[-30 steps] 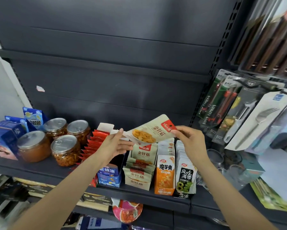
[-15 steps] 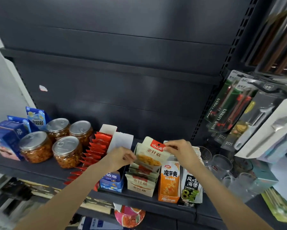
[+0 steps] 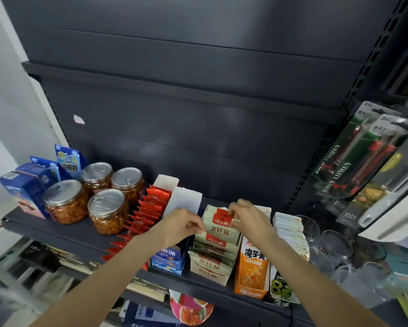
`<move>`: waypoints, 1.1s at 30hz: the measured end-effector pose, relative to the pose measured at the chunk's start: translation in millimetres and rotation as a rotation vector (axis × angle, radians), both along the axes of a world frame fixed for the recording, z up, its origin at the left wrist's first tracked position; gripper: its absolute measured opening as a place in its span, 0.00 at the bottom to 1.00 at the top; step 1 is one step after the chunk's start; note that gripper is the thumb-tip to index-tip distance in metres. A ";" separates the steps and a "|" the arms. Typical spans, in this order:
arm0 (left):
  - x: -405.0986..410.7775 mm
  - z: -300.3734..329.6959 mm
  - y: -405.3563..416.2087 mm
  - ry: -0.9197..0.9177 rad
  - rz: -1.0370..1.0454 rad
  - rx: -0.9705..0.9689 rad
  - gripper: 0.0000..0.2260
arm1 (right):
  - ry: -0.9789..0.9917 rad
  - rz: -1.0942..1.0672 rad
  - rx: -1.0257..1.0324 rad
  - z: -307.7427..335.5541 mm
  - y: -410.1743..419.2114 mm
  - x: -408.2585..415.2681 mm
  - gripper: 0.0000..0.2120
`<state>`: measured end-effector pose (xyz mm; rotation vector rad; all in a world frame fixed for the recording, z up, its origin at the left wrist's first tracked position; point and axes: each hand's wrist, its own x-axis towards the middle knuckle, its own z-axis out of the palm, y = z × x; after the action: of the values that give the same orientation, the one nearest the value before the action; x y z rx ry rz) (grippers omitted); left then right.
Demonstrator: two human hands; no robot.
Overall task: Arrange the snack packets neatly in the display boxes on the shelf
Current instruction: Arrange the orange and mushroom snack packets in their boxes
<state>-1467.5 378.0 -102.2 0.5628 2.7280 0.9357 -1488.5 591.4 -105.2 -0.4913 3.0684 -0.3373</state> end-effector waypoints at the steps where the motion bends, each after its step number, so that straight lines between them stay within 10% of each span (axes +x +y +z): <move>1: -0.2 1.8 -0.7 0.010 0.006 0.014 0.08 | 0.052 0.000 0.015 -1.7 -1.4 -0.9 0.15; 9: -2.8 15.5 -6.0 0.094 0.103 0.130 0.06 | -0.173 -0.219 -0.139 -2.7 -3.2 -11.1 0.04; 18: 2.1 26.0 -2.5 0.110 0.174 0.163 0.06 | -0.294 -0.151 -0.208 2.3 3.9 -14.3 0.13; 33: 2.8 48.8 9.0 0.153 0.209 0.255 0.06 | -0.019 0.056 -0.300 86.2 -4.1 28.4 0.12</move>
<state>-1464.7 387.0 -53.4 0.4111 2.8642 1.3579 -1460.1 587.4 -19.0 -0.5758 2.9898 -0.8009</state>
